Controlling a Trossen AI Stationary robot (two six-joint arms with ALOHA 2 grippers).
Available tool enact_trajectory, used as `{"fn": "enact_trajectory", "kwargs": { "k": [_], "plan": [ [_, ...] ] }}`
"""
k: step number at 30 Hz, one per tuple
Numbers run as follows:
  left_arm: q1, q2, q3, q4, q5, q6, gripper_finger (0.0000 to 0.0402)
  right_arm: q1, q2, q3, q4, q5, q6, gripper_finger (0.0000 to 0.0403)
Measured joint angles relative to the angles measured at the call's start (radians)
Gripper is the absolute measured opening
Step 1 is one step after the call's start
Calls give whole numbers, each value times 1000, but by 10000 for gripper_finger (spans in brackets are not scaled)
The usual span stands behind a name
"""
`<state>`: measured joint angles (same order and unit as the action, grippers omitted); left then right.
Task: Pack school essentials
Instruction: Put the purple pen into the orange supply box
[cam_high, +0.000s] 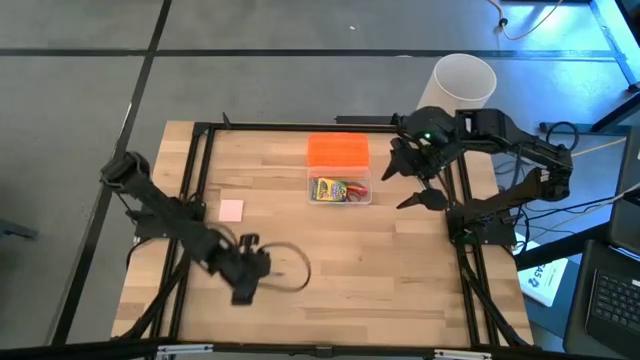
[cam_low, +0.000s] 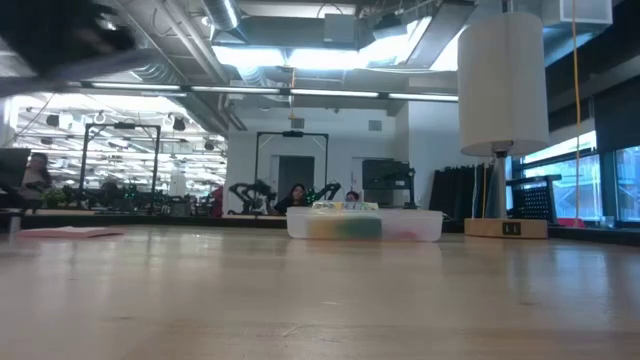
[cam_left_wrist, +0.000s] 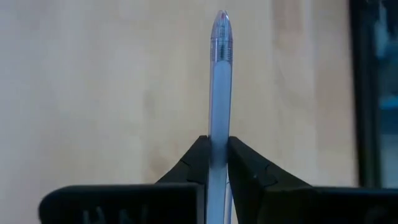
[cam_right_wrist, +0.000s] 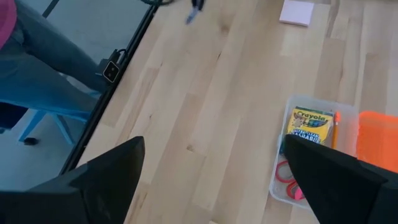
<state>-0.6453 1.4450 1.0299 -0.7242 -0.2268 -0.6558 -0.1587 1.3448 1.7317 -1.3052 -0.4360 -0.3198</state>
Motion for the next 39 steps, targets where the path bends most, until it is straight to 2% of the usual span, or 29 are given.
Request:
{"fn": "enact_trajectory", "kwargs": {
  "k": [4, 14, 24, 32, 39],
  "plan": [
    [133, -30, 1, 0, -3, 166, 27, 0, -15, 1, 1, 29, -6, 385],
    [444, -33, 1, 44, 1, 551, 35, 0, -19, 1, -2, 224, -4, 385],
    [709, -32, 1, 292, 9, 968, 35, 0, -19, 1, -2, 315, 31, 385],
    [868, -7, 5, 586, 174, 1069, 28, 0, -19, 0, -1, 364, 106, 385],
    [940, 90, 3, 695, 297, 1116, 33, 0, -19, 0, 7, 364, 106, 385]
  ]
}}
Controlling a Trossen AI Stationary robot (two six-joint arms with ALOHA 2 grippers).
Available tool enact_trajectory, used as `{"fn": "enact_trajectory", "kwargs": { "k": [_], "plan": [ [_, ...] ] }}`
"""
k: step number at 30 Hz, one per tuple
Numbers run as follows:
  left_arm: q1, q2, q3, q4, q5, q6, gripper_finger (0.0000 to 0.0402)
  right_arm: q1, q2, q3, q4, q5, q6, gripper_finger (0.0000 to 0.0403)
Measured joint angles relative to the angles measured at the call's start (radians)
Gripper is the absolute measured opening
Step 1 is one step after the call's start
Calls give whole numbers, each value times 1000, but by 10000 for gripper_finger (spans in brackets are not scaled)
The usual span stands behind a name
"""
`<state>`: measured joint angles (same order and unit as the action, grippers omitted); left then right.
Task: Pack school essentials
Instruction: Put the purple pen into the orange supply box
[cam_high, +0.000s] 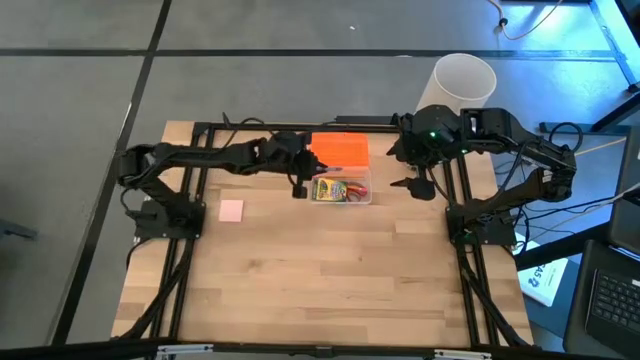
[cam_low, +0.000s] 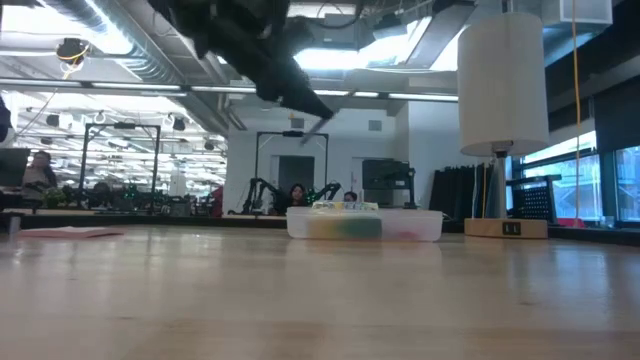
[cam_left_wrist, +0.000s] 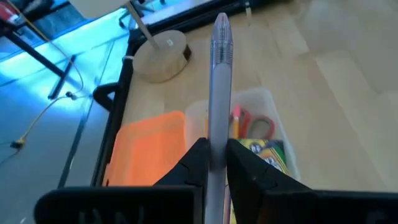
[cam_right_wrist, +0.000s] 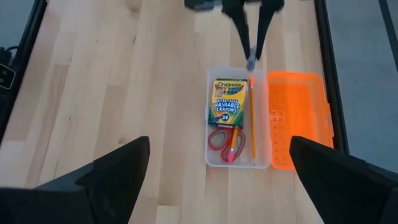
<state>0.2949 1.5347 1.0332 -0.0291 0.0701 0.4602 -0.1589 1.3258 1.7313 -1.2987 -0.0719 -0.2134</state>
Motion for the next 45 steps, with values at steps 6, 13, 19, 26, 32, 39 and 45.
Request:
{"fn": "enact_trajectory", "kwargs": {
  "k": [6, 13, 19, 26, 32, 39, 45],
  "plan": [
    [22, 101, 0, 111, 8, 17, 30, 0, 0, 0, 1, 1, 0, 385],
    [35, 197, 0, 198, 4, 21, 31, 0, 0, 0, 17, 2, 0, 385],
    [41, 233, -2, 191, 4, 19, 31, 0, 0, 0, 16, 3, 0, 385],
    [41, 262, -2, 200, 23, 16, 32, 0, 1, 0, 16, 3, 0, 385],
    [43, 261, -2, 205, 25, 14, 34, 0, 1, 0, 16, 2, 2, 385],
    [60, 261, -2, 201, 26, -1, 32, 0, 1, 0, 16, 2, 1, 385],
    [81, 261, -2, 202, 23, -58, 42, 0, 1, 0, 16, 1, 1, 385]
  ]
}}
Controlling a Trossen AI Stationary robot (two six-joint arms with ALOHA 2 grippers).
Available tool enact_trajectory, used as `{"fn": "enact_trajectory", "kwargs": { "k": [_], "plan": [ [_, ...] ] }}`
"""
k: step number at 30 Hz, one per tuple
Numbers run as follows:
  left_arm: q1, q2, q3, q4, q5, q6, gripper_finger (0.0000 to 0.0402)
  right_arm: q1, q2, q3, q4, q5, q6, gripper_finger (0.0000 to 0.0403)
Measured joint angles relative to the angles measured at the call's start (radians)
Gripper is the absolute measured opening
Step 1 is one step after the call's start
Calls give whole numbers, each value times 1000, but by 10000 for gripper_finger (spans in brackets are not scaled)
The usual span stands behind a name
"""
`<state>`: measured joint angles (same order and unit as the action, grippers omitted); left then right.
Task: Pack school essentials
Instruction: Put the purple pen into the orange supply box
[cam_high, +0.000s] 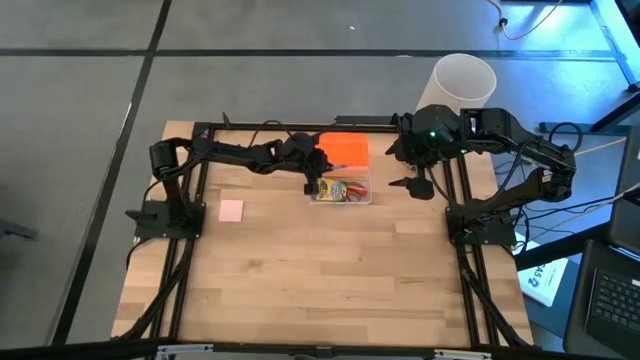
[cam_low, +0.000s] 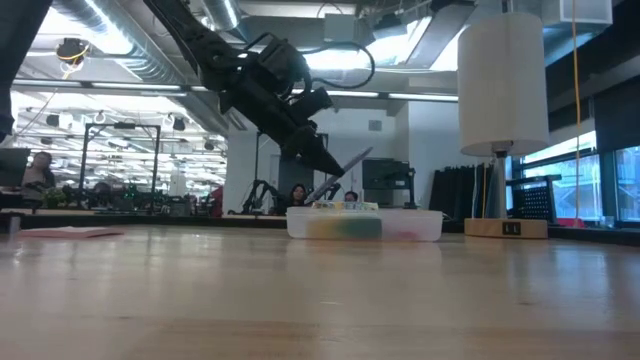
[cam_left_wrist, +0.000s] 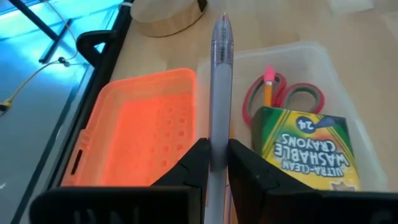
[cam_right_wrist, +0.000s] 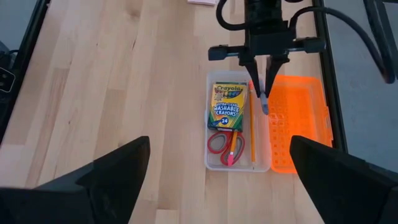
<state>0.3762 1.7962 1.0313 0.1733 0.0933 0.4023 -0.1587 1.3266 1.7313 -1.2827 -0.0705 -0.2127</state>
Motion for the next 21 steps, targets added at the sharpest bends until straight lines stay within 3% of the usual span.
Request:
{"fn": "enact_trajectory", "kwargs": {
  "k": [21],
  "plan": [
    [-17, 39, 1, 0, 2, 0, 35, 0, 0, 0, 0, -1, 0, 385]
  ]
}}
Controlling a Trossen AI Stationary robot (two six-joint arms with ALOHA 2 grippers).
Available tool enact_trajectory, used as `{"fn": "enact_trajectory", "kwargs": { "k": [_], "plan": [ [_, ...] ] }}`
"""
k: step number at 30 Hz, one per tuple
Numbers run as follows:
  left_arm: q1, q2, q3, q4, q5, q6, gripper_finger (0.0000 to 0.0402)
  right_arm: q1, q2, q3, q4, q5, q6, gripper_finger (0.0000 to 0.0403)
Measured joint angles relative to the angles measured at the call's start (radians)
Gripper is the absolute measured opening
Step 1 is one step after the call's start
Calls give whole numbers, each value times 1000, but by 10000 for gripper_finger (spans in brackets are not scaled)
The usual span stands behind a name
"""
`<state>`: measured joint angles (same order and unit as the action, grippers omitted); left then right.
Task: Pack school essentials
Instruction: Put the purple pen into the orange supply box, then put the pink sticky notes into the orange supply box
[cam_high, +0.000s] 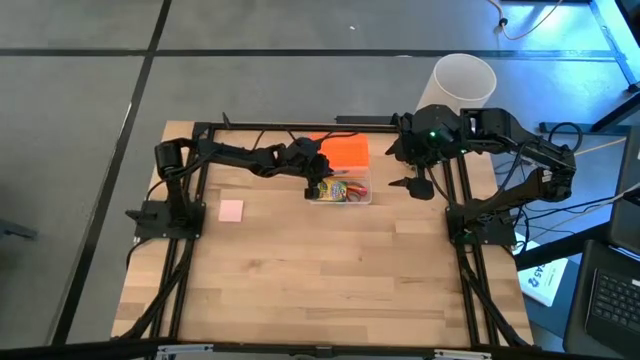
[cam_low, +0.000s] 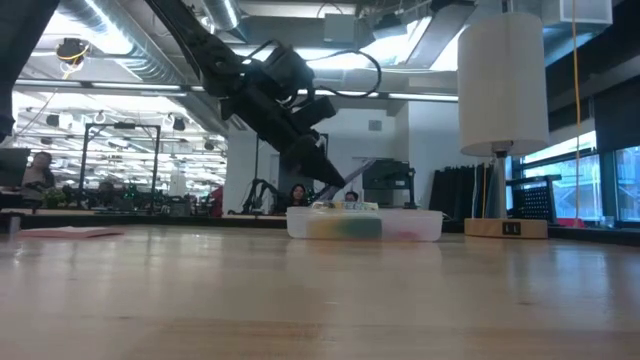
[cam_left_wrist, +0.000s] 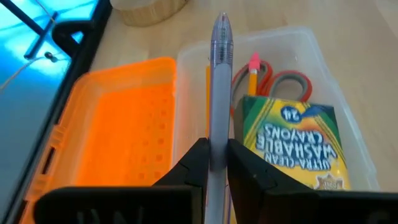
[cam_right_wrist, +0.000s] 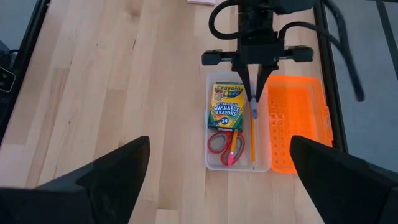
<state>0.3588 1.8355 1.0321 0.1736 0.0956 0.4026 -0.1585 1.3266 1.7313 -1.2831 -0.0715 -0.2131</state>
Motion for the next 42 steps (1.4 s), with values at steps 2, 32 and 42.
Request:
{"fn": "enact_trajectory", "kwargs": {
  "k": [2, 32, 42],
  "plan": [
    [0, 2, 0, -7, -1, 0, 36, 0, 0, 0, 0, 0, 0, 385],
    [2, -179, 0, -195, -164, -30, 94, 0, 0, 0, 0, -1, 4, 385],
    [23, -481, 0, -745, -158, -346, 94, 0, 0, 0, -1, -9, 52, 385]
  ]
}}
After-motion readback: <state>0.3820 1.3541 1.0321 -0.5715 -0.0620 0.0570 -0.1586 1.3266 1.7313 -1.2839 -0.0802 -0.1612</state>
